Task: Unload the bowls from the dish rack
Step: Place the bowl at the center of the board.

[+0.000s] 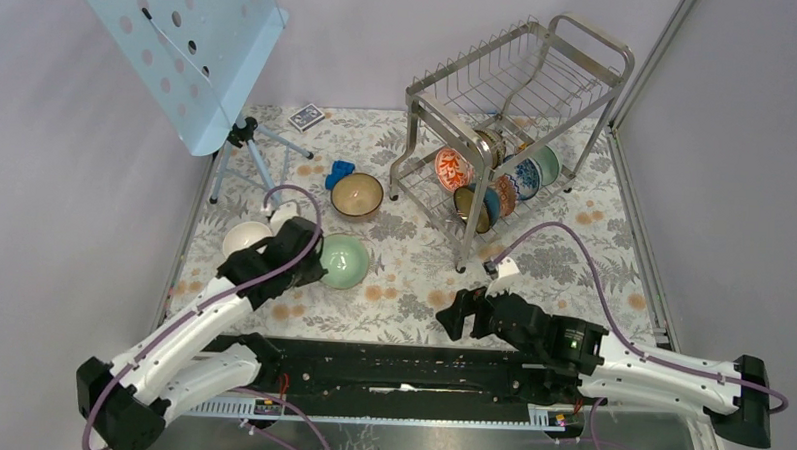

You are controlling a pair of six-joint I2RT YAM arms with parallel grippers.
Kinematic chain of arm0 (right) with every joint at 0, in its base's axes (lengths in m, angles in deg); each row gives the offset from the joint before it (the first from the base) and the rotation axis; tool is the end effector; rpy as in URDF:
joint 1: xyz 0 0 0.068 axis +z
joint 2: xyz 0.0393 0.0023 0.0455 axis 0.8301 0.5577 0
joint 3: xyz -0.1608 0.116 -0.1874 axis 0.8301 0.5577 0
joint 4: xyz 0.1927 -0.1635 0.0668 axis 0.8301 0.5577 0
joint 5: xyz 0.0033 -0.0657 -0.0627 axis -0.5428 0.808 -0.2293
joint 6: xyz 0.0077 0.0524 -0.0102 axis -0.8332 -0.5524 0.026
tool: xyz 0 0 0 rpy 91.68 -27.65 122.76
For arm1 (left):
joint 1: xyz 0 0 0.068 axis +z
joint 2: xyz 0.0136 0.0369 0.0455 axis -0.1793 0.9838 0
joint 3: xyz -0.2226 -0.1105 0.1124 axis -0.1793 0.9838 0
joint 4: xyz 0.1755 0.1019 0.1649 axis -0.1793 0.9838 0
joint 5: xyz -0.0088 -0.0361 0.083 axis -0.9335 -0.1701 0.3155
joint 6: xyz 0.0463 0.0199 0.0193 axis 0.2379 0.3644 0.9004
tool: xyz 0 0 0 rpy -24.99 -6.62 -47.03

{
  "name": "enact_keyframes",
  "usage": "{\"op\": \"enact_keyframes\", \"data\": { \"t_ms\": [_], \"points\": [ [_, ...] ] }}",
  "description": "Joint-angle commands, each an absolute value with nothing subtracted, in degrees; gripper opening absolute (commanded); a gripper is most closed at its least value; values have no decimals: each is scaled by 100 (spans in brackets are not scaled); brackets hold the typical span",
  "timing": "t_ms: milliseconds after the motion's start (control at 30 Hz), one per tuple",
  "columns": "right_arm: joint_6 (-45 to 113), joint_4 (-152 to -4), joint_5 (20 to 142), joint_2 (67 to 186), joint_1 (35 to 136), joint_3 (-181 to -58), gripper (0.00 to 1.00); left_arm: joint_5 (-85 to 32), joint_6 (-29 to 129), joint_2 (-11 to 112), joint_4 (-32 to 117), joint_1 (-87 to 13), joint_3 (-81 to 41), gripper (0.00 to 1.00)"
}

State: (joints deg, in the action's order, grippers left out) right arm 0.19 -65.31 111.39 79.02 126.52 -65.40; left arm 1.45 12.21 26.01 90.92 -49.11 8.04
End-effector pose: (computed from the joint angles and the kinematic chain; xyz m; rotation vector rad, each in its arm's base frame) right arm 0.0631 0.1361 0.2228 -0.2704 2.0569 0.8443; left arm 0.1396 -0.0967 0.2627 -0.3711 2.4142 -0.2568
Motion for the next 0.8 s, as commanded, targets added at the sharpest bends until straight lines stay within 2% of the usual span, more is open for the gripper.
{"op": "enact_keyframes", "data": {
  "t_ms": [0, 300, 600, 767],
  "points": [
    [396, -7162, 10716, 8223, 12679, -6564, 95, -245, 937, 2233, 9093, -4159, 947, 0],
    [415, -7446, 10230, 8762, 12677, -6400, 93, -558, 279, 1826, 9163, -2805, 1438, 0],
    [103, -7492, 10102, 8399, 12676, -5969, 92, 185, -724, 1246, 9284, -2580, 1832, 0],
    [36, -7501, 10084, 8404, 12677, -5884, 92, -271, -582, 1677, 8400, -2580, 1969, 0]
  ]
}}
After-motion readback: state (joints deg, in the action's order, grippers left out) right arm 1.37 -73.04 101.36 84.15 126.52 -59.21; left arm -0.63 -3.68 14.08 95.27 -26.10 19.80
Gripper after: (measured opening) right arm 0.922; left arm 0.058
